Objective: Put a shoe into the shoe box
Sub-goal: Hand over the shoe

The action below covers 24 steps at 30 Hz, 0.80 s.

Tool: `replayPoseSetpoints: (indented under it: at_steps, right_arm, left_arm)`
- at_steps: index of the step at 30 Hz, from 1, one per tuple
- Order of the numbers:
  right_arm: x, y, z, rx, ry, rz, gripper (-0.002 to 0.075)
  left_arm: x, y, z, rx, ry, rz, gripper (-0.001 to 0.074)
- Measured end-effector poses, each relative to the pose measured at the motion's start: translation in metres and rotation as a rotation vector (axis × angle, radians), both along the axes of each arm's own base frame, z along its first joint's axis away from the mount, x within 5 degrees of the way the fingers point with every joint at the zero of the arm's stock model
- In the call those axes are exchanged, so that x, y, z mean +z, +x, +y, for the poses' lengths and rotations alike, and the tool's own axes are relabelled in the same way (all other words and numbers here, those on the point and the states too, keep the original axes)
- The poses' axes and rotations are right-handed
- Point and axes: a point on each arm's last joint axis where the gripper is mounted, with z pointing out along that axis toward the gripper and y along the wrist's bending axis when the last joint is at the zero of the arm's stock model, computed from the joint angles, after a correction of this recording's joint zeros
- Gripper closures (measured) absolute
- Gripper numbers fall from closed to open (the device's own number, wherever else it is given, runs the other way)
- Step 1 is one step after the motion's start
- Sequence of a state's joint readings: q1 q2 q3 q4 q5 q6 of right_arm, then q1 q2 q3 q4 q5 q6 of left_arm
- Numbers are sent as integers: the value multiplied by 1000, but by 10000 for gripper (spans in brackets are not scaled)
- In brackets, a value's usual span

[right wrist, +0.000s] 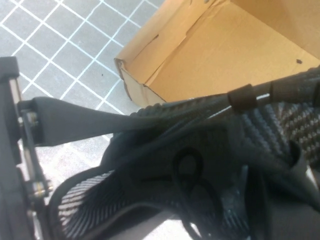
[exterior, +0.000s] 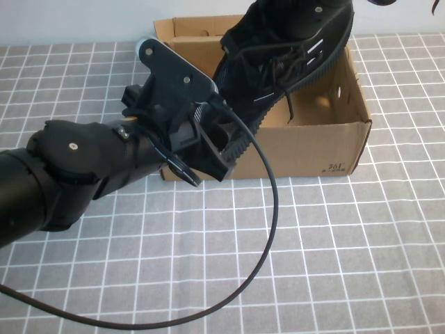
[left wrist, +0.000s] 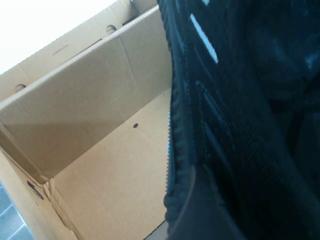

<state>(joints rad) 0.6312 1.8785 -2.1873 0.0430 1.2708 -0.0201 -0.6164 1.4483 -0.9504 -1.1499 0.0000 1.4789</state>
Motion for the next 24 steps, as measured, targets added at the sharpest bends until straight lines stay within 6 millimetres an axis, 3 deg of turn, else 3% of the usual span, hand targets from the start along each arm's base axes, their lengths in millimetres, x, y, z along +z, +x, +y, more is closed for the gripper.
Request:
replayPoseSetpoints:
  at_steps: [24]
  right_arm:
    - [1, -5, 1, 53, 9, 20, 732]
  left_arm:
    - [-7, 5, -3, -10, 32, 4, 360]
